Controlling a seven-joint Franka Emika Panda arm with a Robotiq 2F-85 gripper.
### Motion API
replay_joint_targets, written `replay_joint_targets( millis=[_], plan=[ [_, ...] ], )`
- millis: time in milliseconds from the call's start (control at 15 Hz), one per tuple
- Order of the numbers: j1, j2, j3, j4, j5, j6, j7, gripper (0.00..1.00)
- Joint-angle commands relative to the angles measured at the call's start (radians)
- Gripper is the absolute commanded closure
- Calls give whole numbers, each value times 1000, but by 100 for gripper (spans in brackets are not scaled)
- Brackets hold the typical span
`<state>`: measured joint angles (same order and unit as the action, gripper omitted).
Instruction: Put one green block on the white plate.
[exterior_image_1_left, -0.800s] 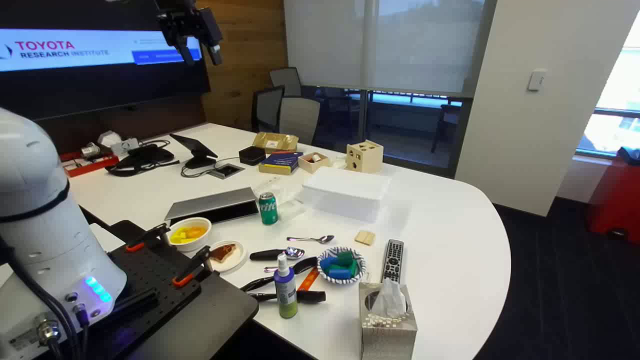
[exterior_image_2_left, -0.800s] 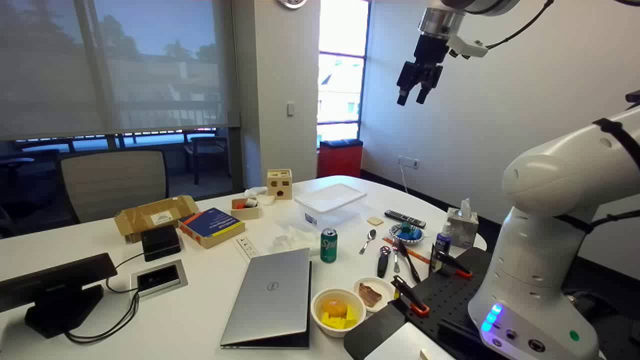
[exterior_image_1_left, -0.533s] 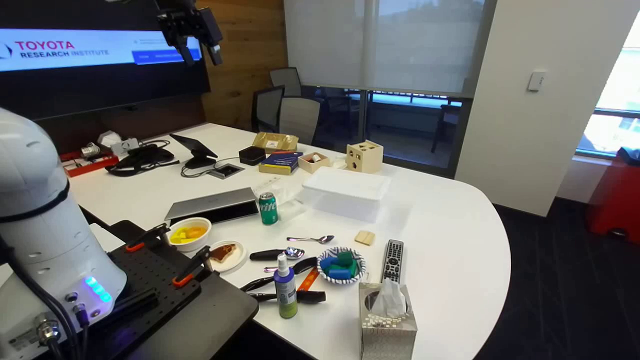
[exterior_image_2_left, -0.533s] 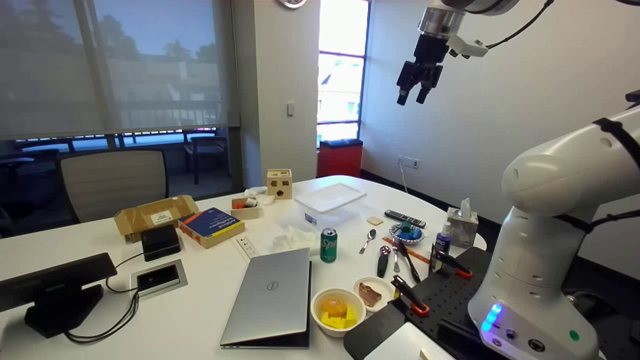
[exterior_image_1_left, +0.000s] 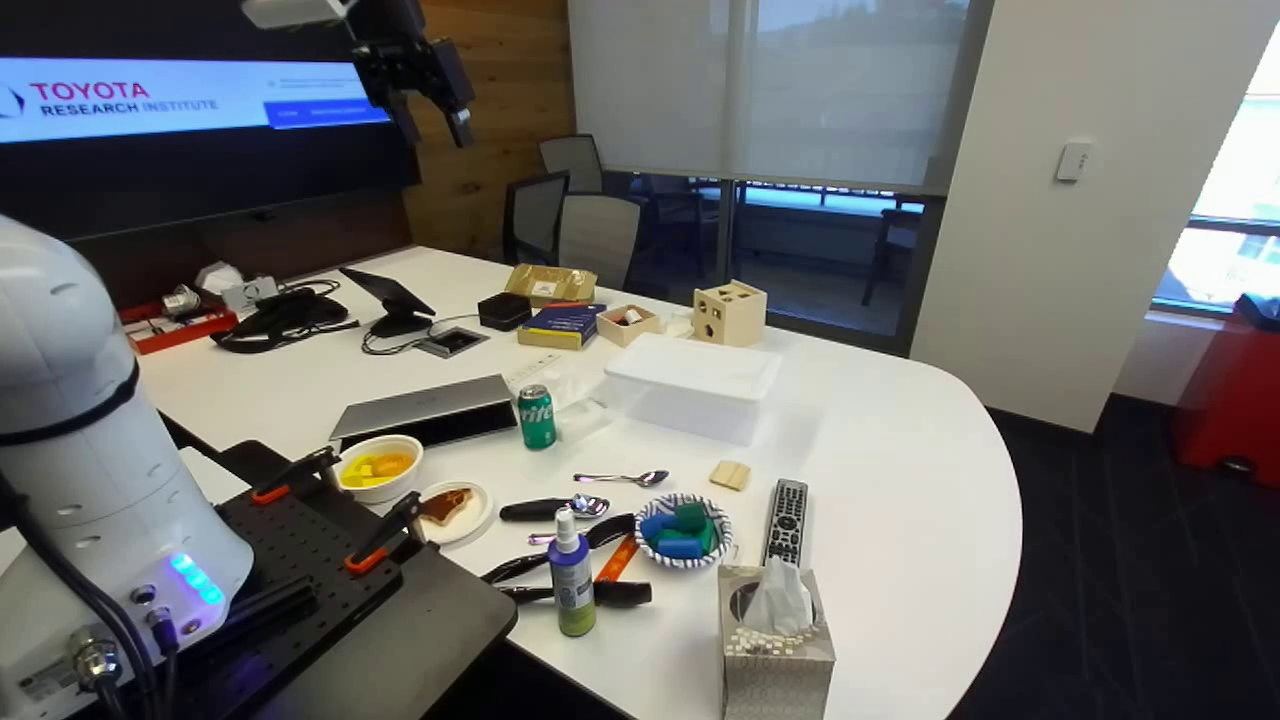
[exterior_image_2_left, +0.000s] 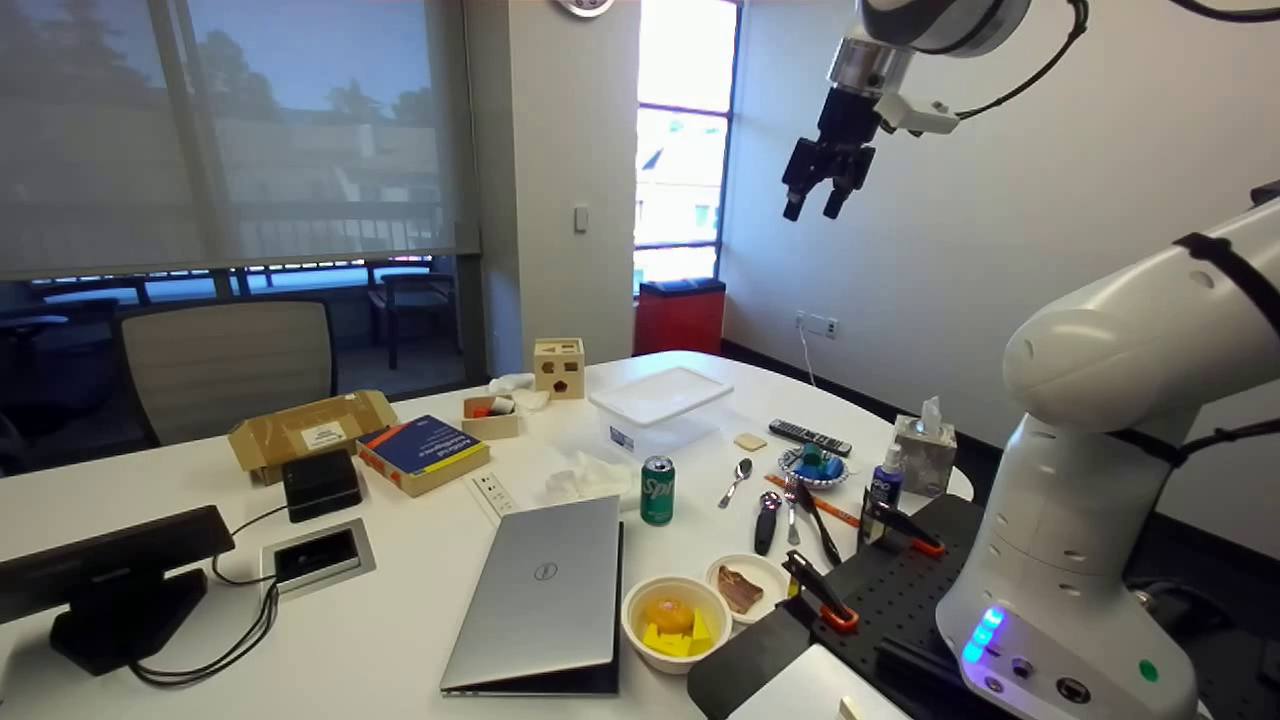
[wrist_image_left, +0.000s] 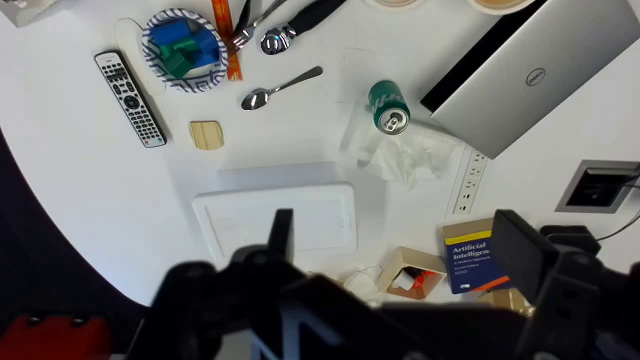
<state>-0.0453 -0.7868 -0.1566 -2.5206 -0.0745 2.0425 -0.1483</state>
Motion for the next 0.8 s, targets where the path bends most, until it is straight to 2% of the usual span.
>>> replay_joint_targets(
  millis=[0,200,400,533,600,733],
  plan=[
    [-44,231,-68,21,30,174,26,0],
    [-98,435,-117,50,56,287,66,0],
    [-69,635,-213,95,144,379,57,0],
    [-63,769,-248,137,210,426,56,0],
    [-106,837,-212,160,280,452,25,0],
    [-139,970,-186,221,363,492,17,0]
  ],
)
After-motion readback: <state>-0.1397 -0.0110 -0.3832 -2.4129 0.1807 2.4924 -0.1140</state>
